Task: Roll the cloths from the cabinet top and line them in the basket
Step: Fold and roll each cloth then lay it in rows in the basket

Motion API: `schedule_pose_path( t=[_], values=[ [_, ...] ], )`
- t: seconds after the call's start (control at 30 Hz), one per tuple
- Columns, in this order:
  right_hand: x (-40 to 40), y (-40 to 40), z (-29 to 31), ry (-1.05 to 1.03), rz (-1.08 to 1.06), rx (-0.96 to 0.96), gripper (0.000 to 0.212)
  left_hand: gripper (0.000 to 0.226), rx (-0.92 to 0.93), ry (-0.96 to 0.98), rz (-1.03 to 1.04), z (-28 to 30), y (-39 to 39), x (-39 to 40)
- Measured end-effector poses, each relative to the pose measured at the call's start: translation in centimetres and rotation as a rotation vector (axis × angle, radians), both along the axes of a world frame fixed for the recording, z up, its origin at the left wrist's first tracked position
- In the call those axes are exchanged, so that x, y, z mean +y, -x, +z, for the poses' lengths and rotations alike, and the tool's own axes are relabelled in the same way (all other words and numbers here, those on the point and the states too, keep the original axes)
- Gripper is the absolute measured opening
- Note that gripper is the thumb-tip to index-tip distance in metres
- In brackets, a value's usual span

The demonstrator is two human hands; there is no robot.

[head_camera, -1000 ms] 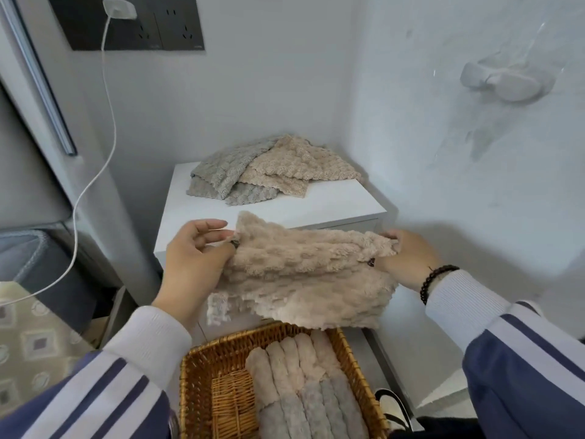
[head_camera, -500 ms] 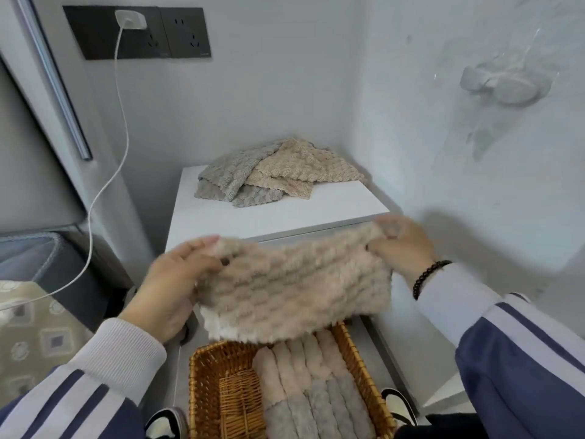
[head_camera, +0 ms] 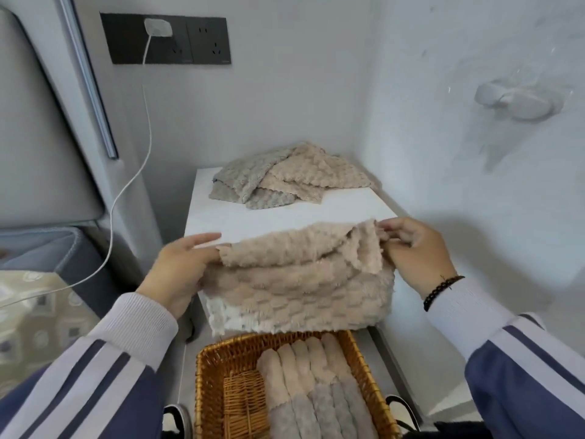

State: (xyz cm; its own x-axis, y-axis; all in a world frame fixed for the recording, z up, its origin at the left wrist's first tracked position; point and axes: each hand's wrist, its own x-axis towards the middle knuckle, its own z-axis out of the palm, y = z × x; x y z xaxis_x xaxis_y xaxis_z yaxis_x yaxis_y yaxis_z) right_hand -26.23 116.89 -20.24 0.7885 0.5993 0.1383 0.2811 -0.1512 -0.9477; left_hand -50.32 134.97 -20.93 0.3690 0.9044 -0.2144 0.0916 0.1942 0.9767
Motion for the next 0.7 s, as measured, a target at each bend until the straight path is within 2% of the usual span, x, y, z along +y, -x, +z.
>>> schedule_pose_path(
  t=[0.07, 0.1, 0.3, 0.47, 0.6, 0.7],
  values=[
    [0.1, -0.4, -0.8, 0.093, 0.024, 0.095, 0.023, 0.012, 0.084, 0.121, -0.109, -0.5, -0.4, -0.3],
    [0.2, -0.6, -1.2, 0.124, 0.028, 0.147, 0.021, 0.014, 0.123, 0.141, -0.156, -0.8, -0.7, -0.5],
    [0.3, -1.9, -2.3, 0.202, -0.012, 0.463, 0.009, 0.012, 0.247, 0.100, -0.252, -1.4, -1.3, -0.8],
    [0.1, -2.9, -2.2, 0.182, -0.038, 0.540, 0.014, 0.020, 0.131, 0.112, -0.154, -0.7, -1.1, -0.5],
    [0.3, -2.9, -1.8, 0.083, -0.046, 0.670, 0.009, 0.031, 0.019, 0.271, -0.109, -0.9, -0.3, 0.4],
    [0.5, -2.9, -2.2, 0.121, -0.018, 0.744, 0.012, 0.034, -0.021, 0.354, -0.127, -0.9, 0.1, 0.4]
  ],
)
